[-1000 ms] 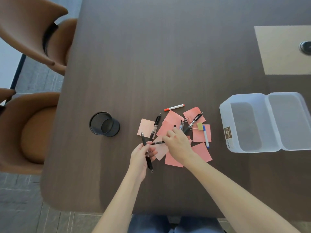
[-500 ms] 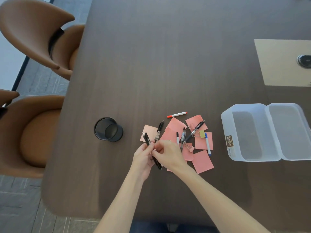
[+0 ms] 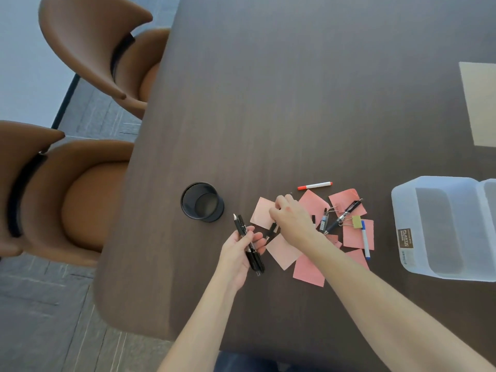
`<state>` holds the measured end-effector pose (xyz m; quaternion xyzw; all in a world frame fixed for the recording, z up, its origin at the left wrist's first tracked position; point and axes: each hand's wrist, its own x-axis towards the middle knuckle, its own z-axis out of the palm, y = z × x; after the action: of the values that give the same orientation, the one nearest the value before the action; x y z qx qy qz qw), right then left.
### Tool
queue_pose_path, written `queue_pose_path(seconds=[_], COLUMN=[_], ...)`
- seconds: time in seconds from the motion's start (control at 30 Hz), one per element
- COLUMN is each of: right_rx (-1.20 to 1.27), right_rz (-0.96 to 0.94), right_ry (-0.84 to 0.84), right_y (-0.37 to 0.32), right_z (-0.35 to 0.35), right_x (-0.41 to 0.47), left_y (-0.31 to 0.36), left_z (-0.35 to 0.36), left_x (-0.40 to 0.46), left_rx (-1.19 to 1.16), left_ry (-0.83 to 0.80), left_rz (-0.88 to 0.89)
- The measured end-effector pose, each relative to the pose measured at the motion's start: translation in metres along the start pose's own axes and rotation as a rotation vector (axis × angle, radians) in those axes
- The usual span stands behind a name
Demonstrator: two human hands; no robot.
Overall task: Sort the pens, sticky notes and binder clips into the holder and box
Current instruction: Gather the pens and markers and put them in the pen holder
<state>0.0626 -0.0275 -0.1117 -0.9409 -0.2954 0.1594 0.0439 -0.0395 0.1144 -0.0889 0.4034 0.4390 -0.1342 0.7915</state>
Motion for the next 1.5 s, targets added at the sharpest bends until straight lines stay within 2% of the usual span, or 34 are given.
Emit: queue_pose_path(seconds=[0.1,0.17,0.27,0.37,0.43,0.7,0.87,1.03,1.43,1.5], right_rx=[-0.065,0.016,0.348,0.771,0.899,0.799,0.712,0.583,0.909,0.999], right_rz=[-0.042,0.027,0.216,0.419,0.479,0.441,0.717,0.863,1.000,0.959], right_ry=[0.066,0.152,0.265,0.152,0.120,0.151,0.219,0.033,0.182,0.202], right_y=[0.004,0.005,-0.002,-0.013,-0.014,0.020,0.072,0.092,0.092,0.091], right_z=[0.002,-0.004,-0.020,-0.039,-0.042,-0.048,-0.041,-0.024,-0.029,-0.037], right_x=[0.005,0.006,-0.002,-0.018,-0.029,-0.055,-0.068,-0.073,-0.068,-0.071], left_y=[0.006,0.010,0.011,0.010,0.010,-0.001,-0.013,-0.020,-0.020,-0.019], left_z=[0.001,0.005,0.014,0.030,0.044,0.082,0.089,0.088,0.093,0.098], left_x=[0.001,0.002,0.006,0.008,0.007,0.012,0.013,0.017,0.022,0.023], left_rx=[-0.043,-0.066,-0.080,-0.070,-0.036,0.144,0.116,0.142,0.184,0.171], left_ry=[-0.022,-0.041,-0.097,-0.152,-0.234,-0.256,-0.247,-0.204,-0.206,-0.203], left_rz=[-0.030,-0.037,-0.036,-0.045,-0.048,-0.059,-0.059,-0.079,-0.075,-0.087])
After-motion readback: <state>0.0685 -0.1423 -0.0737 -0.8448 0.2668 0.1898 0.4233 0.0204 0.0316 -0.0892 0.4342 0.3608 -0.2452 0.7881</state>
